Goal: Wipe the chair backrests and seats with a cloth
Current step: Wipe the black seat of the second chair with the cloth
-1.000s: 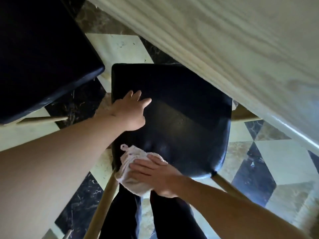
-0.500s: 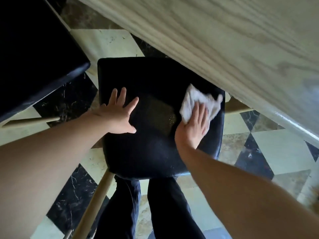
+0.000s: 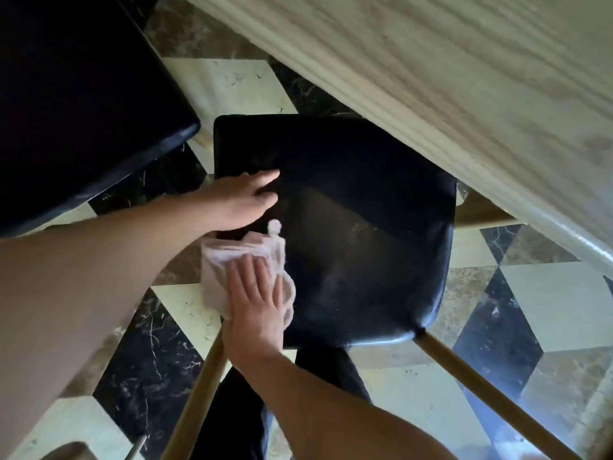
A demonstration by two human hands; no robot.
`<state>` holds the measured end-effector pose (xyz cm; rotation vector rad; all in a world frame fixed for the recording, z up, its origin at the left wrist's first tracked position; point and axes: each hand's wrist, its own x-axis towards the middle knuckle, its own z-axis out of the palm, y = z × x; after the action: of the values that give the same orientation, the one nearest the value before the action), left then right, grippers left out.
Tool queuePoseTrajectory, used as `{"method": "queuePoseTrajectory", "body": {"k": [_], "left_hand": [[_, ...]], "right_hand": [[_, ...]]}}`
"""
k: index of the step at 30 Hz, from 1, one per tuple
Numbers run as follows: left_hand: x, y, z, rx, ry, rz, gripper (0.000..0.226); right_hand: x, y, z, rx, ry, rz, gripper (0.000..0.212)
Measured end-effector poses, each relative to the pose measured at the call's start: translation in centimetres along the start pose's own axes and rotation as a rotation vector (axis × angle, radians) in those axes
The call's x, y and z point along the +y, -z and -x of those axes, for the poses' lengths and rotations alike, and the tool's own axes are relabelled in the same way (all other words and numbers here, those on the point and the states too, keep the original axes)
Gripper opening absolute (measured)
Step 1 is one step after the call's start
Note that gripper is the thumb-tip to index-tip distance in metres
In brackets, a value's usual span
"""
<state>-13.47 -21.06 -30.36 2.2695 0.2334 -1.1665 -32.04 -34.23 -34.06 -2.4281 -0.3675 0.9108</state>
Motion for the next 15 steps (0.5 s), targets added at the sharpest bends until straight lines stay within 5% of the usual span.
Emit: {"method": "queuePoseTrajectory", "body": {"k": [3,6,10,15], "left_hand": [[-1.3,2.6,1.0,0.294,-0.065,0.144,0.047],[-2.3,3.9,1.5,0.512,-0.064,0.248,0.048],[-2.6,3.0,1.6,0.585,-0.064,0.184,0.045],[-2.5,1.4,1.1,0.171,0.103,0.003,0.053]], "right_hand": [[0.8,4.8,-7.8,-0.244,0.614,0.475,0.079],[2.3,10.5,-15.8,-0.21,0.845,0.668,0.08],[6.0,15.3,-18.8,0.107,0.542,0.414,0.08],[10.4,16.8,-15.0,0.436,-0.03,0.049,0.075]]}}
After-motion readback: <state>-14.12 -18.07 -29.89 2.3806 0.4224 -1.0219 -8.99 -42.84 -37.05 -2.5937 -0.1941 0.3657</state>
